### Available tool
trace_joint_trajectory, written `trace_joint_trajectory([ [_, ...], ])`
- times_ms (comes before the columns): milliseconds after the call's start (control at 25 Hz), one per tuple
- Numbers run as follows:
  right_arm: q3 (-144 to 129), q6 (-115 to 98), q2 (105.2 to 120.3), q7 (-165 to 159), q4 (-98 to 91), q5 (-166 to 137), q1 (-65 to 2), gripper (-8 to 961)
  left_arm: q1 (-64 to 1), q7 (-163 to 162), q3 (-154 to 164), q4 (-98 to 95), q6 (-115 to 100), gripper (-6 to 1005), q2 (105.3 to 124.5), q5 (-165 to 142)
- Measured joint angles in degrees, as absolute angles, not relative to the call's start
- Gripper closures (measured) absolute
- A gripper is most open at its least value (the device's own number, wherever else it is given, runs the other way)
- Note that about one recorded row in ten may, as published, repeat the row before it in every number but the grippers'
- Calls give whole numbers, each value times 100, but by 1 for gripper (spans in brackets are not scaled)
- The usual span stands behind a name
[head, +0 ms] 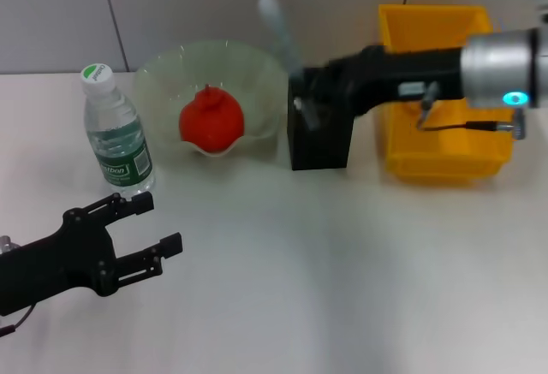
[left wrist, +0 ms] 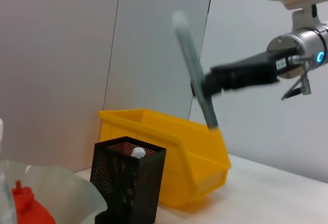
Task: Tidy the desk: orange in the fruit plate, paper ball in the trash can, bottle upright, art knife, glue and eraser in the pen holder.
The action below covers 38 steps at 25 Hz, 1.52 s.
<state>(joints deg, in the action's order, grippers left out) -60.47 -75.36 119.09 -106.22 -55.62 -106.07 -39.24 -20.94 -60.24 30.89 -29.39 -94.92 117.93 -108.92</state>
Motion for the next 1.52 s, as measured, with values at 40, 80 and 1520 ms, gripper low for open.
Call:
trace_joint_trajectory([
  [40,-5765,-7444,11909,-10102,-5385,-10064,-3718,808,-2100,-5992,3086,-2885,-9491,206,11791,-10889],
  [80,-5519,-7317,11909,-9703,-5107,-9643,-3606,808,-2111,-5953,3099,-2876,-9491,206,11803,-10889],
  [1520,-5163,-5008,11922,-8690,-2578,-9599,-4741,756,-2085,-5712,3132,-2759,-9520,205,11804,-10910],
])
